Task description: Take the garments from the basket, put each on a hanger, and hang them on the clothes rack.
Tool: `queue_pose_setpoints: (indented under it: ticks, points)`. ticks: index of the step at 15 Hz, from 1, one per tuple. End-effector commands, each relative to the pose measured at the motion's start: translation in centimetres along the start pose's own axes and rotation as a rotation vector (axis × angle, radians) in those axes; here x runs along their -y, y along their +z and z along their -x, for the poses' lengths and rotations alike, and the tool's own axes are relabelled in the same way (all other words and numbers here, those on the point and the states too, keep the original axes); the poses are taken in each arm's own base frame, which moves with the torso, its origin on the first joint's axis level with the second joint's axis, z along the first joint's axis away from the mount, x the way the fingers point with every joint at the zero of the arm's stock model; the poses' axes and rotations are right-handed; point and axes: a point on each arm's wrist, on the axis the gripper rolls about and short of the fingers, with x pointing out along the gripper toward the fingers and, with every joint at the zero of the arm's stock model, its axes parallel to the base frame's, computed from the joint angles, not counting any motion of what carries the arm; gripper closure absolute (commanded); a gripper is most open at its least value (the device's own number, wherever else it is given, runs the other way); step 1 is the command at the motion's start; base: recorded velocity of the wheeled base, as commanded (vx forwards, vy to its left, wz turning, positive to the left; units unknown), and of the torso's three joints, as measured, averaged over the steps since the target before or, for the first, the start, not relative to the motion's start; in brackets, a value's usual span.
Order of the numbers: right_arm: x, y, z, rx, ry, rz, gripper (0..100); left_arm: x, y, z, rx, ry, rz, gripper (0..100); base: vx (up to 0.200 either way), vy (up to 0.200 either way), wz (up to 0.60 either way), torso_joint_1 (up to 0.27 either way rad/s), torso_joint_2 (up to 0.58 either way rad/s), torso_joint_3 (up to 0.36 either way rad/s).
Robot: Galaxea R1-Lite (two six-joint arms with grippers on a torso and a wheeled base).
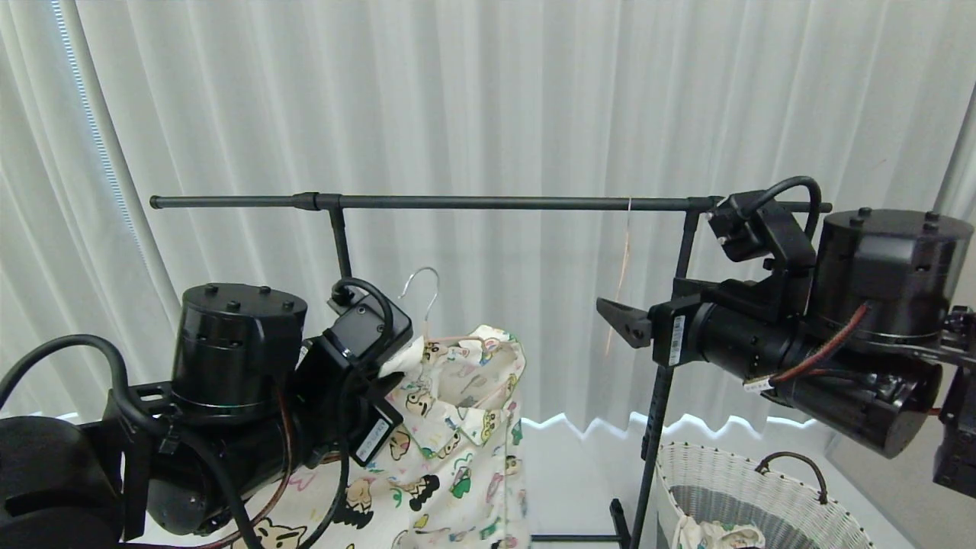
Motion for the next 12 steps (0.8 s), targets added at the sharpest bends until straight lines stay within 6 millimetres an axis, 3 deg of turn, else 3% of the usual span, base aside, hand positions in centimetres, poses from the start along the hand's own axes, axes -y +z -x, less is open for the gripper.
queue_pose_setpoints:
  ticks: [1,6,12]
  points:
    - [0.0,-1.1,0.3,-0.055,0.004,0.019,0,0.0,0.2,0.2,0.019,-0.015,0.002,100,0.0,0.0,0.0,0.0,0.0,0.0]
    - [0.2,-3.7,-0.1,-0.298,-0.031,0.047,0,0.3,1.0,2.2,0.148,-0.163,0.047,100,0.0,0.0,0.0,0.0,0.0,0.0]
    - [-1.4,-4.3,-3.3,-0.318,-0.026,-0.007,0,0.9,1.8,3.6,0.219,-0.215,0.036,100,0.0,0.0,0.0,0.0,0.0,0.0]
